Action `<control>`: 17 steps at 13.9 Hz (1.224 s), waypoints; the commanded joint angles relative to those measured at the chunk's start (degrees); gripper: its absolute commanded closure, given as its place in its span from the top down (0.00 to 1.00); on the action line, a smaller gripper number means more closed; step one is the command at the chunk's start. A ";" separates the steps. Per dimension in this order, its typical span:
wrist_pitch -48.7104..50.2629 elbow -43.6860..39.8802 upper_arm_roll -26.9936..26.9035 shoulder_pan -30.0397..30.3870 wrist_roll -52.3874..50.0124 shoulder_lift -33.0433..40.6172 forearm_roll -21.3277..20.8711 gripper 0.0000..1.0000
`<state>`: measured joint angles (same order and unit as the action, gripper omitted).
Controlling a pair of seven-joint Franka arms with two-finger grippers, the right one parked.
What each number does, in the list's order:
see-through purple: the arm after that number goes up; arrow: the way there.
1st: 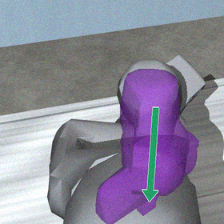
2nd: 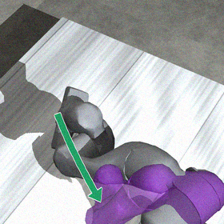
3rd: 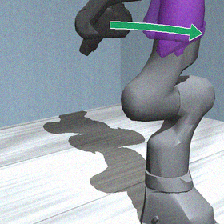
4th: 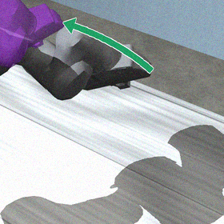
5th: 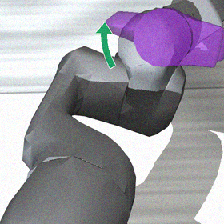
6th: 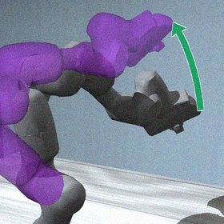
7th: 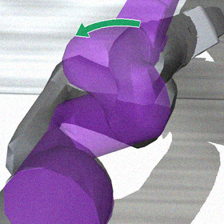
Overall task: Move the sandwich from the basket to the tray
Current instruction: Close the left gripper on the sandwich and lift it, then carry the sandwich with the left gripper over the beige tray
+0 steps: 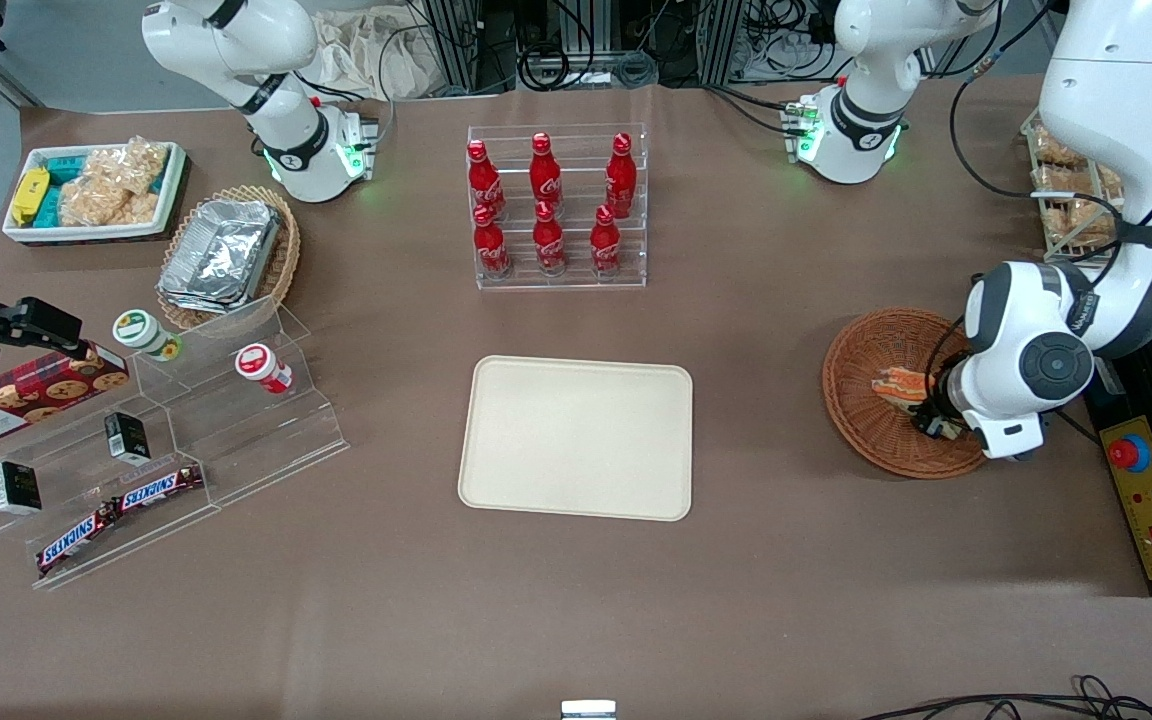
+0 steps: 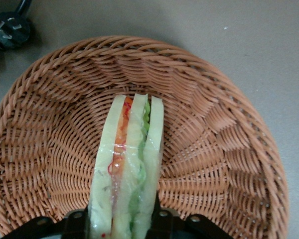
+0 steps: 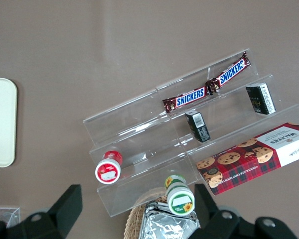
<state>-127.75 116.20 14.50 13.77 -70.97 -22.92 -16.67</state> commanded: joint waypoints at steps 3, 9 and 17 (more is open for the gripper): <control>8.61 -8.77 0.61 -0.68 -0.40 0.33 -0.30 0.00; 32.37 -32.25 6.23 -0.68 9.95 -1.78 5.59 0.00; 31.87 -37.01 15.73 -8.30 31.33 -3.61 5.06 0.00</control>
<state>-96.42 81.82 30.15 9.18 -42.05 -23.76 -11.58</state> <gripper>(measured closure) 0.806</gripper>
